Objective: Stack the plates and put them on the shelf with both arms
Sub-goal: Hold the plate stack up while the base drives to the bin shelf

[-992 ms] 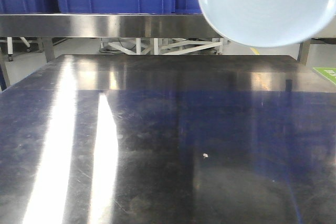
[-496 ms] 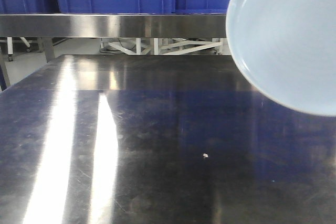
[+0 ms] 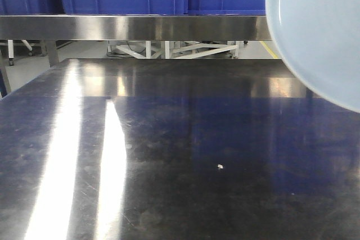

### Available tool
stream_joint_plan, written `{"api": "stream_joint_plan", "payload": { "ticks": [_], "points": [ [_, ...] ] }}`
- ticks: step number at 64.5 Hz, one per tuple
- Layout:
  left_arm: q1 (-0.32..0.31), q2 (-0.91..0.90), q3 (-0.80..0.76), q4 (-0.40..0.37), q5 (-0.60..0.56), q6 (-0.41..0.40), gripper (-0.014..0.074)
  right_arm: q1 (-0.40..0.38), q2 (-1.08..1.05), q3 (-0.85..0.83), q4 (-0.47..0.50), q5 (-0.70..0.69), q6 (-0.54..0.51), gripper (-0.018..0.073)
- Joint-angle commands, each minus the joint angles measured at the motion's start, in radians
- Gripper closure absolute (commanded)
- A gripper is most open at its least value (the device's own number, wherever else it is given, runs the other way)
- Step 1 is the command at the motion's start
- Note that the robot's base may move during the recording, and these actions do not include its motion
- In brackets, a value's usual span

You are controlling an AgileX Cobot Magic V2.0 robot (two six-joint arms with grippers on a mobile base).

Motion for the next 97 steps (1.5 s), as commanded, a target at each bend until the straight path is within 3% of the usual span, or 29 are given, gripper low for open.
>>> {"api": "stream_joint_plan", "payload": {
  "ticks": [1, 97],
  "points": [
    [0.003, 0.0, -0.038, -0.002, -0.093, -0.003, 0.0514, -0.006, 0.004, -0.032, 0.011, -0.109, -0.004, 0.0507],
    [0.003, 0.089, -0.032, -0.002, -0.095, -0.003, 0.0514, -0.006, 0.003, -0.032, 0.011, -0.11, -0.004, 0.0507]
  ]
}}
